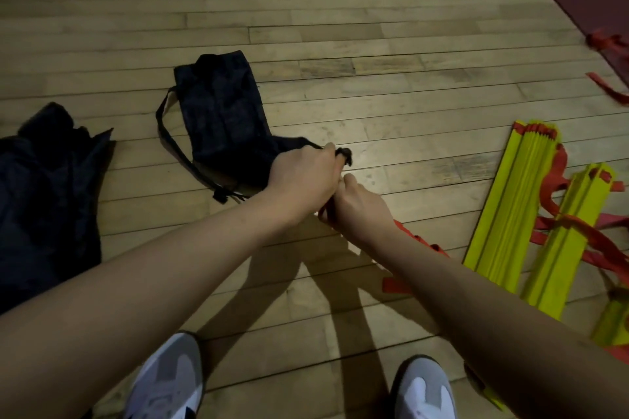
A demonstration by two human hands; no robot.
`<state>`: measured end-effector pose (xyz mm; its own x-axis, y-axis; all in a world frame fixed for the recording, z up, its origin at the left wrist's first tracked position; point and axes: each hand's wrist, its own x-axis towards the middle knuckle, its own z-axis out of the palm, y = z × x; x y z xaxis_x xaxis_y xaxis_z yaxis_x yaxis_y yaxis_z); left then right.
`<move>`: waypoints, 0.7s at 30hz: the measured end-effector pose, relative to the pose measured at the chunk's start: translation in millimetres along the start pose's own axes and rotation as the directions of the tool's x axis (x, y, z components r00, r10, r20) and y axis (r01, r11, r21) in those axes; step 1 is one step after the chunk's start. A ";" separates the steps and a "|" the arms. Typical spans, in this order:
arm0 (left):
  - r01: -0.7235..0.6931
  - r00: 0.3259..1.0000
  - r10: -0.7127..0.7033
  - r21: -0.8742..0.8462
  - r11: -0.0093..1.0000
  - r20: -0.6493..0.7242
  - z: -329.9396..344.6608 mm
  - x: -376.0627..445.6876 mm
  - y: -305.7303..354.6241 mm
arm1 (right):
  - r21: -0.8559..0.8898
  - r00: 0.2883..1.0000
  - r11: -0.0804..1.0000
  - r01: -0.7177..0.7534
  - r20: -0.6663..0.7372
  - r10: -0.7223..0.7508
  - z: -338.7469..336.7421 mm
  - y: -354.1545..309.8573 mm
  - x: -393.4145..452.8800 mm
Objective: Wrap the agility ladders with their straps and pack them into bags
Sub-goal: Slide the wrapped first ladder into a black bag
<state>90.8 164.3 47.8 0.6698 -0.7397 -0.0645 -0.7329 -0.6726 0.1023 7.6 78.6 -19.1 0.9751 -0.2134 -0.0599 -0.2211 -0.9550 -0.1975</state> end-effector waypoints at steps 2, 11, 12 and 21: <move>0.057 0.998 -0.057 0.008 0.998 0.022 5.4 4.5 -3.1 | -0.030 0.999 0.999 -0.029 0.031 0.030 -1.2 -3.0 14.5; 0.182 0.982 -0.160 -0.267 0.946 0.102 44.0 26.0 -42.8 | 0.000 0.974 0.989 -0.151 0.169 0.148 26.1 -1.2 43.3; 0.194 0.979 -0.165 -0.297 0.935 0.120 47.6 29.6 -43.5 | -0.026 0.969 0.988 -0.152 0.192 0.154 28.1 2.5 45.1; 0.160 0.982 -0.127 -0.255 0.954 0.142 75.2 18.3 -12.1 | -0.253 0.982 0.963 -0.089 0.140 0.128 34.1 41.3 -20.9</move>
<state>103.0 157.3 -29.3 0.7337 -0.6436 -0.2178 -0.5611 -0.7547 0.3400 -22.4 50.6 -59.4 0.9270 -0.3028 -0.2212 -0.2965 -0.9530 0.0623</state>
